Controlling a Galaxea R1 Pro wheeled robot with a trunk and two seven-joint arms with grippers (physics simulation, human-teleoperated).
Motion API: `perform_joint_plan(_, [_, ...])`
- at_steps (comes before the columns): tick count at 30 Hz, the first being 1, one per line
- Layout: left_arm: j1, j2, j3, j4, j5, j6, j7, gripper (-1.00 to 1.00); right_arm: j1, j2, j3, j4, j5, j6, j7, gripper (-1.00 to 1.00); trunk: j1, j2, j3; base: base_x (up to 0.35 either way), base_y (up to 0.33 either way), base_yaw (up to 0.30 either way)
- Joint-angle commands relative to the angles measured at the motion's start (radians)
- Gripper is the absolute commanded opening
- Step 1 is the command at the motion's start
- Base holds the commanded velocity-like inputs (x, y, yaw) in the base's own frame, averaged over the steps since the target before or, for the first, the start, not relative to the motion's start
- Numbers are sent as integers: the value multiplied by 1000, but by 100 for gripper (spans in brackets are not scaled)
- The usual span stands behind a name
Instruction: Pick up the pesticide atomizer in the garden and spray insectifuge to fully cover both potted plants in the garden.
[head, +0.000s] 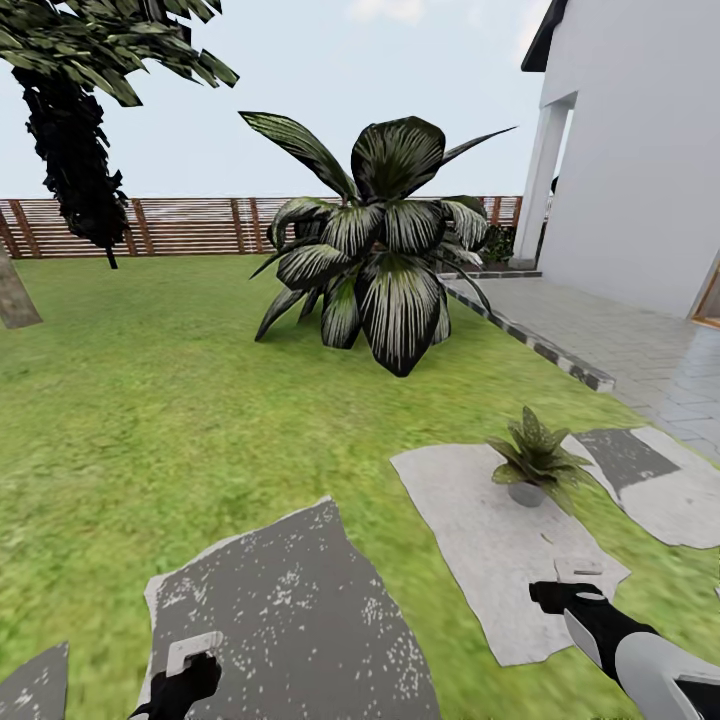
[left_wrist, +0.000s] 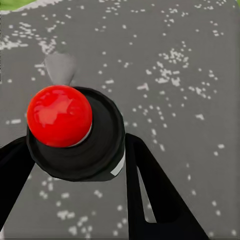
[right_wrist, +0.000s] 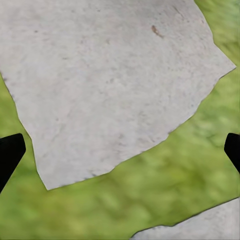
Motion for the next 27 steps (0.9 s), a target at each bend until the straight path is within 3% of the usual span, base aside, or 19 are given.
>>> perform_joint_plan(1, [-1, -1, 9, -2, -7, -2, -6, -100, 0, 0, -8, -1, 8, 2, -1, 100, 0, 0, -1, 0, 0, 0])
perform_joint_plan(15, [-1, -1, 9, -2, -7, -2, -6, -100, 0, 0, -8, -1, 8, 2, -1, 100, 0, 0, -1, 0, 0, 6])
perform_joint_plan(27, [-1, -1, 9, -2, -7, -1, -5, -100, 0, 0, -8, -1, 8, 2, -1, 100, 0, 0, -1, 0, 0, 231])
